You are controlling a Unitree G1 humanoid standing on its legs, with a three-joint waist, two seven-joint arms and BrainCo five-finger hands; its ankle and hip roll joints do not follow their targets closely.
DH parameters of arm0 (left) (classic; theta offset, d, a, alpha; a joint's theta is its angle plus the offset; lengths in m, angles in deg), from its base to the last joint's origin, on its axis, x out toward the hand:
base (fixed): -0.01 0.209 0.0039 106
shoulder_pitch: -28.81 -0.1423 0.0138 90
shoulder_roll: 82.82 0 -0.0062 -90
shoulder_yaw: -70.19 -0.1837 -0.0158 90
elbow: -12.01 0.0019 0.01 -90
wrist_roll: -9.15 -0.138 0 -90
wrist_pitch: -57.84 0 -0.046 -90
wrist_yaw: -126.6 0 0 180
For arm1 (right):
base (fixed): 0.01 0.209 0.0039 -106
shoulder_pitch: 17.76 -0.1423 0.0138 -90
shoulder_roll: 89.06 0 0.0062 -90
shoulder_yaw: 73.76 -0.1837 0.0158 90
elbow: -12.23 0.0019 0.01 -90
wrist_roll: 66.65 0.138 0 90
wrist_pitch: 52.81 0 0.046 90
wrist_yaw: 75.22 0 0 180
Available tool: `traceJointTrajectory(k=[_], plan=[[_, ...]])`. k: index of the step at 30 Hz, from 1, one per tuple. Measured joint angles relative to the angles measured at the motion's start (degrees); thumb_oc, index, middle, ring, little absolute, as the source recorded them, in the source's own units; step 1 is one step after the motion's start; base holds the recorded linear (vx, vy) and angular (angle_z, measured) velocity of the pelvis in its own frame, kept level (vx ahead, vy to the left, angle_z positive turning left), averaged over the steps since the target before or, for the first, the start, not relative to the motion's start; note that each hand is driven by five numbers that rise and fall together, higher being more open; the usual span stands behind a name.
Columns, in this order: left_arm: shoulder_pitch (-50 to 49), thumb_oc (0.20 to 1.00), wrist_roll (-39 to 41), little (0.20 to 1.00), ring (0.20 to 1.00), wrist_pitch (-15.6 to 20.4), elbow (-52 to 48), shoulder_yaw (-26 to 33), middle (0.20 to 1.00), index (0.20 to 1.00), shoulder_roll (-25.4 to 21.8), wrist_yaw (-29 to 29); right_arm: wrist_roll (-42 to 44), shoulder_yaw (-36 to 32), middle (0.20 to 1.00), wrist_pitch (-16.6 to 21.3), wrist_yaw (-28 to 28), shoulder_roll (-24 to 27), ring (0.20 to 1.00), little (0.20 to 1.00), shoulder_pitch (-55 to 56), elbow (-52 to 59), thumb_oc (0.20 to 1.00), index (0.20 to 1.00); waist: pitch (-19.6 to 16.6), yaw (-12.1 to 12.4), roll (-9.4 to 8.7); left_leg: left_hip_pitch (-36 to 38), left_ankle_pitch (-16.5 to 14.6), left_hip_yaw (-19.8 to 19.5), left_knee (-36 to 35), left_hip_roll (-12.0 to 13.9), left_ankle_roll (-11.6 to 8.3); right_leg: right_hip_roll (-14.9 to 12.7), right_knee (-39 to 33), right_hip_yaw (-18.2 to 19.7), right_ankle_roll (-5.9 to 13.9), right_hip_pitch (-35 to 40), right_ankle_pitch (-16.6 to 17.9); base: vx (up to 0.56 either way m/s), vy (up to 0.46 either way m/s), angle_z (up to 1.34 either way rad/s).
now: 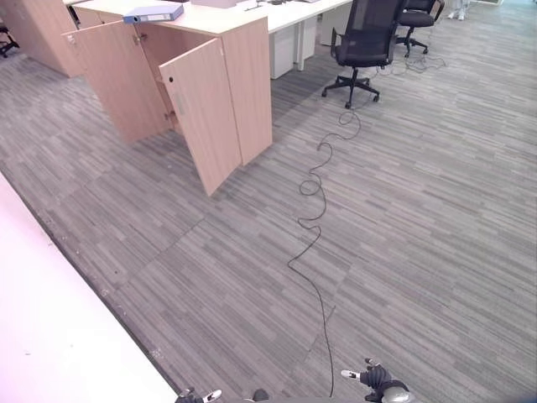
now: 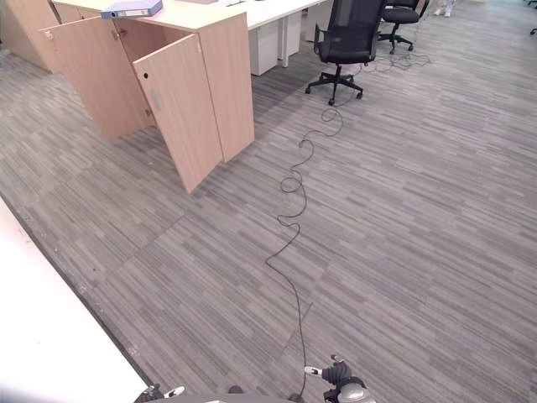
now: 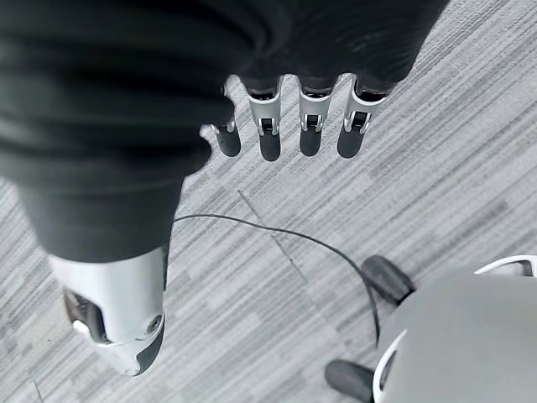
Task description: Put the empty folder in the office cabinet
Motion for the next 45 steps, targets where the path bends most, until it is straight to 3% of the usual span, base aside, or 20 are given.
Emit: traceJointTrajectory(k=[45], plan=[[-0.1,1.000,-3.8,1.000,1.000,-0.1,0.6,-2.2,1.000,1.000,0.0,0.0,0.0,0.6,1.000,0.8,-0.4,0.2,1.000,1.000,-0.1,-1.8,1.000,1.000,-1.0,0.0,1.08,0.7,0.0,-0.3,-0.1,0.0,-0.04,0.4,-1.4,-0.5,-0.11,1.6,0.7,0.00,0.000,0.00]])
